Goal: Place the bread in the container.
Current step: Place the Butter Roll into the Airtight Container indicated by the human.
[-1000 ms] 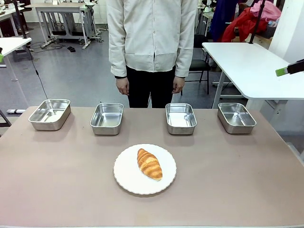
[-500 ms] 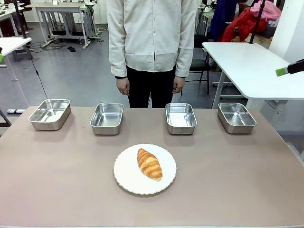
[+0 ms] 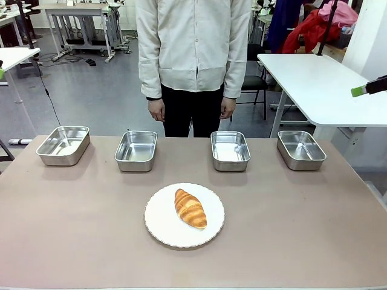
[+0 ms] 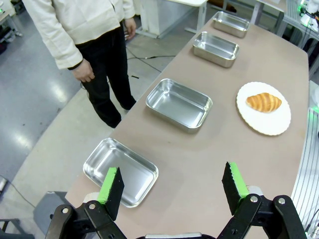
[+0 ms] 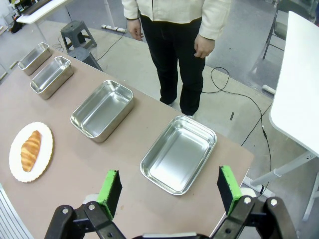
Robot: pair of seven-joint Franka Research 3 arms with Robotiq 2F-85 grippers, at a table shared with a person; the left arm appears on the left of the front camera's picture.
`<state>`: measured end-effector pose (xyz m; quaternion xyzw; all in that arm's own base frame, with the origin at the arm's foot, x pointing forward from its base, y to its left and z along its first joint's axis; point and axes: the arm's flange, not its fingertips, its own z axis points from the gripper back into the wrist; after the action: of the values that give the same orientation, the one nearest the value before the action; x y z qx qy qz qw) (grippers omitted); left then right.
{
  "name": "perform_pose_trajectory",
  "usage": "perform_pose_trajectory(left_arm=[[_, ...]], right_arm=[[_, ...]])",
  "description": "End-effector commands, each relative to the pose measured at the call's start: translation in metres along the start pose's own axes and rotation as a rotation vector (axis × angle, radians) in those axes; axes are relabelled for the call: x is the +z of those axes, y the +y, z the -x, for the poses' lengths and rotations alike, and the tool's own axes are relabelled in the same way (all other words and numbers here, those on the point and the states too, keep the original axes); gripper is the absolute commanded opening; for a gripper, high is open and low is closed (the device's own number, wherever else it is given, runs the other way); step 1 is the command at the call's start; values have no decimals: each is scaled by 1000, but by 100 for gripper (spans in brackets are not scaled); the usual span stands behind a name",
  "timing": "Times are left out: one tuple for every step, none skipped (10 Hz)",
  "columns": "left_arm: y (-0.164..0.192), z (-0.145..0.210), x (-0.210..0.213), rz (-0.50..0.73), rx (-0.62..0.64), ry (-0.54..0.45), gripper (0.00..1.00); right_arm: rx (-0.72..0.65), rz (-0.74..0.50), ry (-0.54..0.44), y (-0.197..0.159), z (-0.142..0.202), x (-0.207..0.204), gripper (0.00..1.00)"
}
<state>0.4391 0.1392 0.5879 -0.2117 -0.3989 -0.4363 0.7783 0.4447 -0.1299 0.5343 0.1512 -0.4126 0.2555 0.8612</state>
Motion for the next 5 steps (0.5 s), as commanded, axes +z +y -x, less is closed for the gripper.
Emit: perform_pose_trajectory(left_arm=[[0, -2, 1, 1, -4, -4, 100], [0, -2, 1, 1, -4, -4, 100], [0, -2, 1, 1, -4, -4, 100], [0, -2, 1, 1, -4, -4, 100], [0, -2, 1, 1, -4, -4, 100]], right_arm=[[-2, -7, -17, -1, 0, -1, 100], [-2, -7, -17, -1, 0, -1, 100], [-2, -7, -17, -1, 0, -1, 100], [-2, -7, -17, -1, 0, -1, 100], [-2, -7, -17, -1, 0, -1, 100]])
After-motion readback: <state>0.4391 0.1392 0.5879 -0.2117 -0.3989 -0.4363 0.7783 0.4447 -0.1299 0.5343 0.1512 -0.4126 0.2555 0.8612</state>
